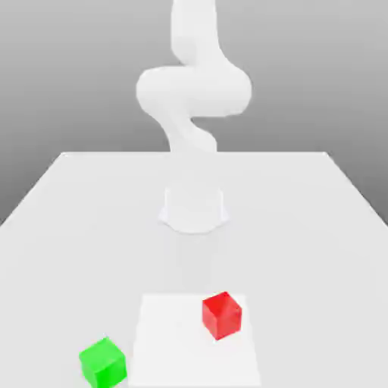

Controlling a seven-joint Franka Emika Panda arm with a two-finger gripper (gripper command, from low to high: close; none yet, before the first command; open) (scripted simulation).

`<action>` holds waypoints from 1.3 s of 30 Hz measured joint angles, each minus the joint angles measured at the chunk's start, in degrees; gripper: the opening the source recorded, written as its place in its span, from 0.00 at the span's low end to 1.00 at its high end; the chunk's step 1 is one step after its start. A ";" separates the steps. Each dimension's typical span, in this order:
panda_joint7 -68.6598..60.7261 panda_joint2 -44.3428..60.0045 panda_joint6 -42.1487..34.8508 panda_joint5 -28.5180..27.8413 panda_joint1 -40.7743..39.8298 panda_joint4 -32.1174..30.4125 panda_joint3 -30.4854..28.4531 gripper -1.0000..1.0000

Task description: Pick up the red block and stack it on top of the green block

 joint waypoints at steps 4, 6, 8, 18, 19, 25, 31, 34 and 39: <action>-5.24 9.02 5.32 1.38 3.09 -5.18 -1.81 0.50; -7.74 13.39 7.89 2.00 4.44 -7.68 -2.41 0.50; -10.12 17.67 10.40 2.52 5.67 -10.14 -2.86 0.50; -18.96 38.36 22.89 1.06 8.85 -22.35 -2.35 0.50; -19.20 40.36 24.23 0.24 8.95 -23.31 -2.36 0.50; -20.66 52.60 34.32 1.04 8.01 -22.74 -1.04 0.50; -20.77 54.49 35.86 1.25 7.57 -22.50 -0.55 0.00; -20.59 53.54 35.08 0.95 7.55 -22.63 -0.59 0.00; -19.48 44.01 26.93 -0.55 7.64 -24.02 -1.07 0.00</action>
